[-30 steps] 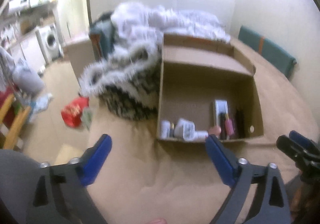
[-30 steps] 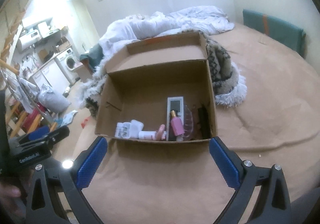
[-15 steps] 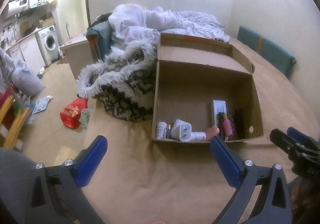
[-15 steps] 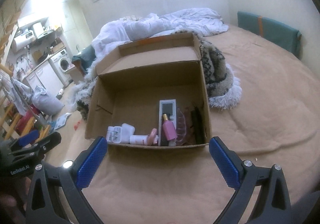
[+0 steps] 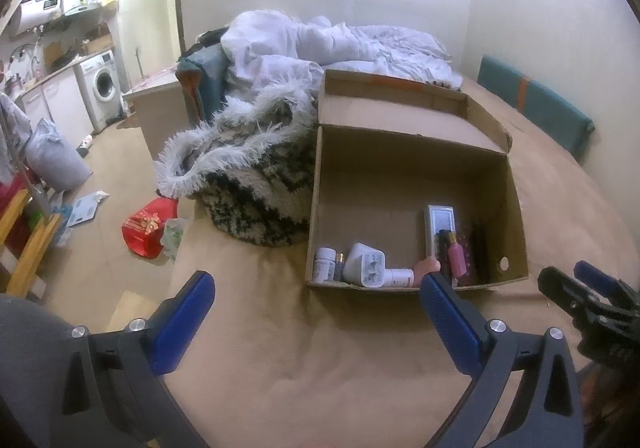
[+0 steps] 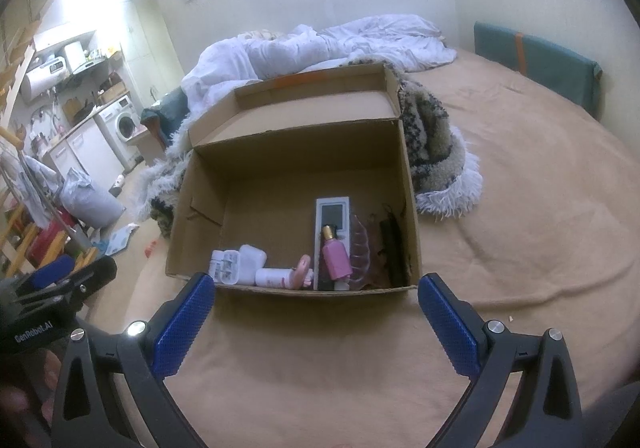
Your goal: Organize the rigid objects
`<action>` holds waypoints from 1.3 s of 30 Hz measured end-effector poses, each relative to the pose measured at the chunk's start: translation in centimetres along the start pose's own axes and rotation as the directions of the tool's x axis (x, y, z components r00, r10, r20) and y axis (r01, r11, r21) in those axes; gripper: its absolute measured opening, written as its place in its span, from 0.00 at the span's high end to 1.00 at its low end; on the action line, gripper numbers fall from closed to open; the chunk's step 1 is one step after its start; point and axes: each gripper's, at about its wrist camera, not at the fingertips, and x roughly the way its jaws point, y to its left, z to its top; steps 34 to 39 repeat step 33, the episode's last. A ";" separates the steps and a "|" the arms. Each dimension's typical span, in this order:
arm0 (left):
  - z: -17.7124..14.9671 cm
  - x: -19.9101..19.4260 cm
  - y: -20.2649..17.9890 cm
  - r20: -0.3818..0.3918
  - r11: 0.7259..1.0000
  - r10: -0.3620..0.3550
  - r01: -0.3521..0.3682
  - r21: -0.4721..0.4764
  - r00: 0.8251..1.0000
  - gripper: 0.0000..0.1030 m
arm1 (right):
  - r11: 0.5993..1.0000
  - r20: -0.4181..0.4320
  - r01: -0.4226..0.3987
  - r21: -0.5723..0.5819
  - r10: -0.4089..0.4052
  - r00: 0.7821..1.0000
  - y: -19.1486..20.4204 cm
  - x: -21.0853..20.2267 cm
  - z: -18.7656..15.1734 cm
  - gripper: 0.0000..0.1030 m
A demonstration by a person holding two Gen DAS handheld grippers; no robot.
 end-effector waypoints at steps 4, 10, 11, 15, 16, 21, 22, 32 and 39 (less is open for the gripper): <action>0.0 0.2 0.1 -0.005 1.000 0.002 -0.002 -0.006 1.000 0.01 | 1.000 0.002 0.000 0.001 0.000 1.000 0.0 0.0 0.0 0.00; -0.1 0.1 0.0 -0.001 1.000 0.009 -0.009 0.001 1.000 0.01 | 1.000 -0.006 0.000 0.003 0.000 1.000 -0.1 0.1 -0.1 0.00; -0.2 0.1 0.0 -0.002 1.000 0.009 -0.009 0.005 1.000 0.01 | 1.000 -0.005 -0.001 0.003 0.001 1.000 -0.1 0.1 -0.1 0.00; -0.3 0.1 0.0 -0.002 1.000 0.007 -0.007 0.006 1.000 0.01 | 1.000 -0.005 0.001 0.000 -0.001 1.000 -0.1 0.1 -0.1 0.00; -0.3 0.1 0.0 -0.001 1.000 0.008 -0.008 0.007 1.000 0.01 | 1.000 -0.006 0.001 -0.001 -0.001 1.000 -0.1 0.1 -0.1 0.00; -0.3 0.2 0.0 -0.003 1.000 0.007 -0.007 0.009 1.000 0.01 | 1.000 -0.007 0.001 -0.004 -0.001 1.000 -0.1 0.2 -0.2 0.00; -0.4 0.2 0.0 -0.004 1.000 0.006 -0.006 0.009 1.000 0.01 | 1.000 -0.007 0.001 -0.004 -0.001 1.000 -0.2 0.2 -0.2 0.00; -0.4 0.2 -0.1 -0.001 1.000 0.009 -0.009 0.011 1.000 0.01 | 1.000 -0.005 -0.019 -0.005 0.019 1.000 0.0 0.1 -0.1 0.00; -0.5 0.2 -0.1 0.000 1.000 0.009 -0.009 0.012 1.000 0.01 | 1.000 -0.005 -0.019 -0.005 0.019 1.000 -0.1 0.1 -0.1 0.00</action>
